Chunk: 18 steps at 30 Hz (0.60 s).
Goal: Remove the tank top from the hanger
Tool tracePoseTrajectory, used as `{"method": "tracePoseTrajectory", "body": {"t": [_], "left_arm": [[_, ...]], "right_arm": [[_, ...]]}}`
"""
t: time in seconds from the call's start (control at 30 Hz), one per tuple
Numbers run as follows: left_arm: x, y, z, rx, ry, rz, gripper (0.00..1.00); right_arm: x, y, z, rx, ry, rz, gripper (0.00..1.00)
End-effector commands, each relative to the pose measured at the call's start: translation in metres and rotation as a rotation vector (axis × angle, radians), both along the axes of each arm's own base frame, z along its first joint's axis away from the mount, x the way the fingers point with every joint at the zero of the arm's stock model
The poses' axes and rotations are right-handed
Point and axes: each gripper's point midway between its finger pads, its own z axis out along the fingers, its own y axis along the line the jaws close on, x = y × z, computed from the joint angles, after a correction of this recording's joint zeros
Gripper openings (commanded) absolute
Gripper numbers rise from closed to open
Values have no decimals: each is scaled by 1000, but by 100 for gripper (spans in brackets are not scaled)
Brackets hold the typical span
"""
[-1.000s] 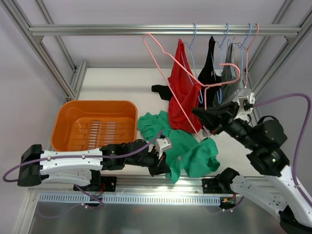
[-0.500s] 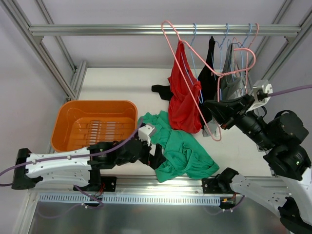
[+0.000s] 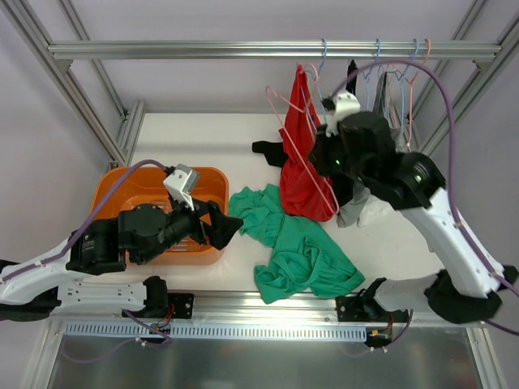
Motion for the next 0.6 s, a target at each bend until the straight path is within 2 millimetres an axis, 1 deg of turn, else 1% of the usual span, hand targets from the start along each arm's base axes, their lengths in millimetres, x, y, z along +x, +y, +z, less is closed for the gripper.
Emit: {"method": "tracePoseTrajectory", "body": {"t": [0.0,0.03,0.07,0.1,0.13,0.17,0.2,0.23,0.27,0.3,0.33,0.4,0.47,0.5,0.57], "left_arm": [[3,10,-22,120,-10,16,99],[1,9,-25,118,-4,5,99],[0,8,-30,127,4,0,99],[-1,8,-33,127,10,-4,99],[-3,8,-39,134,22,-12,99],[-4,7,-41,133,27,-18,99],[-5,7,-43,134,31,-24,99],[-7,7,-47,135,39,-30,99],[-7,7,-49,136,44,-34,99],[-8,7,-51,136,48,-36,99],[-10,7,-53,138,53,-44,99],[-11,7,-57,140,59,-48,99],[-14,6,-58,135,69,-60,99],[-15,5,-65,146,79,-64,99],[-16,3,-70,156,88,-71,99]], "right_arm": [[34,3,50,-13,-132,-89,0],[53,17,40,-58,-115,-105,0],[60,18,62,-34,-161,-120,0],[68,21,64,-46,-167,-136,0],[85,34,51,-72,-143,-137,0],[94,34,62,-50,-161,-148,0],[102,41,60,-49,-158,-140,0],[116,52,46,-72,-140,-137,0],[125,51,46,-65,-142,-147,0],[130,60,45,-38,-139,-124,0],[141,60,35,-40,-117,-135,0],[146,63,29,-26,-96,-137,0],[153,61,22,-37,-85,-150,0],[154,64,19,-27,-76,-136,0],[158,68,12,-33,-61,-131,0]]}}
